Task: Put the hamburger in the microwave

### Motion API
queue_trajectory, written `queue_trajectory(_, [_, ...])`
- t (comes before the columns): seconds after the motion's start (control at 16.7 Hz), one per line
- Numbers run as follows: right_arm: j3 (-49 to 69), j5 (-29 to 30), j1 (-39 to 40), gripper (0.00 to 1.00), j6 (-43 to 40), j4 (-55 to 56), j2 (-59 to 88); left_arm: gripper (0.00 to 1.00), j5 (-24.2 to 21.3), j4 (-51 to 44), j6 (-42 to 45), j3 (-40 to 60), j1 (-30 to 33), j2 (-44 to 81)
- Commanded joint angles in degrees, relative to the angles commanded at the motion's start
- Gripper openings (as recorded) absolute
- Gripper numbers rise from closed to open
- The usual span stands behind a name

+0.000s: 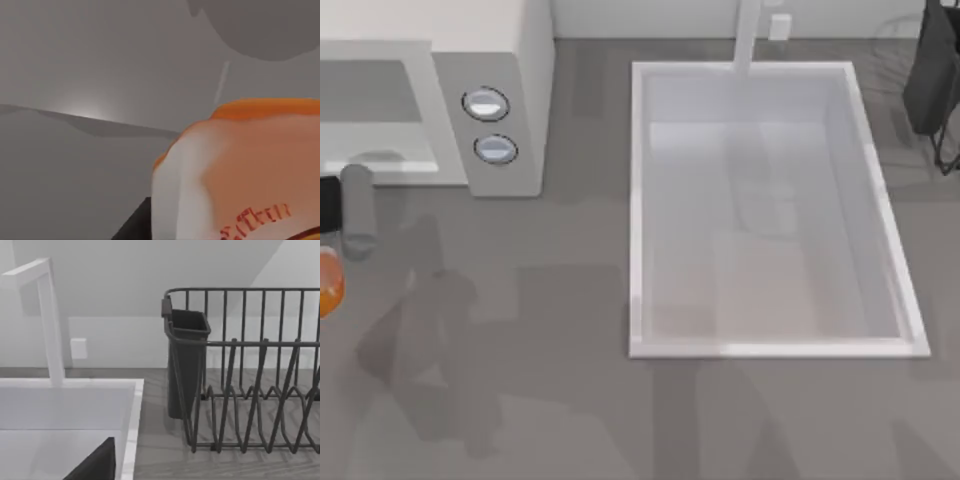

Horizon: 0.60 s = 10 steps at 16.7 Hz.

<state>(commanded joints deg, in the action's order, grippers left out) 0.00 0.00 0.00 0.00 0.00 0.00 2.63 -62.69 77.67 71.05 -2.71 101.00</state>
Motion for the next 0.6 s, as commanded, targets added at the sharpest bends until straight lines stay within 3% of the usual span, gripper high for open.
queue_trajectory(0.18, [0.0,0.0,0.0,1.0,0.0,0.0,0.0,0.0,-2.17,-2.73,0.03,4.83,0.48,-0.17])
queue_trajectory(0.6, [0.0,0.0,0.0,1.0,0.0,0.0,0.0,0.0,-2.3,-2.28,-0.43,5.0,0.46,-0.06])
